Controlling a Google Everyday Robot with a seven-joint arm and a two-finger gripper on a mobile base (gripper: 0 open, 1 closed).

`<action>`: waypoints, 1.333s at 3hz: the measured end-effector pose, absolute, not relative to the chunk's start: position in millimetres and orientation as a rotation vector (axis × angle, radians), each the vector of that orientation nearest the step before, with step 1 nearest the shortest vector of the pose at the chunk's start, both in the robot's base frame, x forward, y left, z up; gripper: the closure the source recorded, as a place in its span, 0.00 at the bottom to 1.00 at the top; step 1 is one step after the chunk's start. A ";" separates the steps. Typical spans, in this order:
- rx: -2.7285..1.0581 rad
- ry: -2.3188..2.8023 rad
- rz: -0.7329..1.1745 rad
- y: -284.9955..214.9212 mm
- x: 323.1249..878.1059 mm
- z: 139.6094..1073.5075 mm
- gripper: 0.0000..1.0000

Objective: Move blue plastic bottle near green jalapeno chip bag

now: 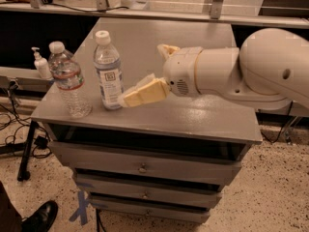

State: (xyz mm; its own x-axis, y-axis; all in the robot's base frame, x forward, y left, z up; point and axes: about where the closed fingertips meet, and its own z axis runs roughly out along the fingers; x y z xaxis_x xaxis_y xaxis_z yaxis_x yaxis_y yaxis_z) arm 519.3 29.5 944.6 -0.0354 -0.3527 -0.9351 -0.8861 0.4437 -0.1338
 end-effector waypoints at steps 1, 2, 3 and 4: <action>-1.041 1.562 0.645 37.3 537.7 932.6 0.00; -0.987 1.530 0.660 37.1 555.2 923.0 0.00; -0.946 1.508 0.683 39.8 569.4 915.9 0.00; -0.919 1.498 0.713 46.7 580.4 908.4 0.00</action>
Offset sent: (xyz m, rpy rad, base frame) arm 0.0611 0.0006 -0.0372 0.1997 -0.0591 -0.0689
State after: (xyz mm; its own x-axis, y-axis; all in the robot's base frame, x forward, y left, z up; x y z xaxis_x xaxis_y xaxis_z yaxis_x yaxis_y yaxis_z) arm 580.4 46.7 908.4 -0.0105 -0.1489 -0.9888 -0.8614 0.5035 -0.0666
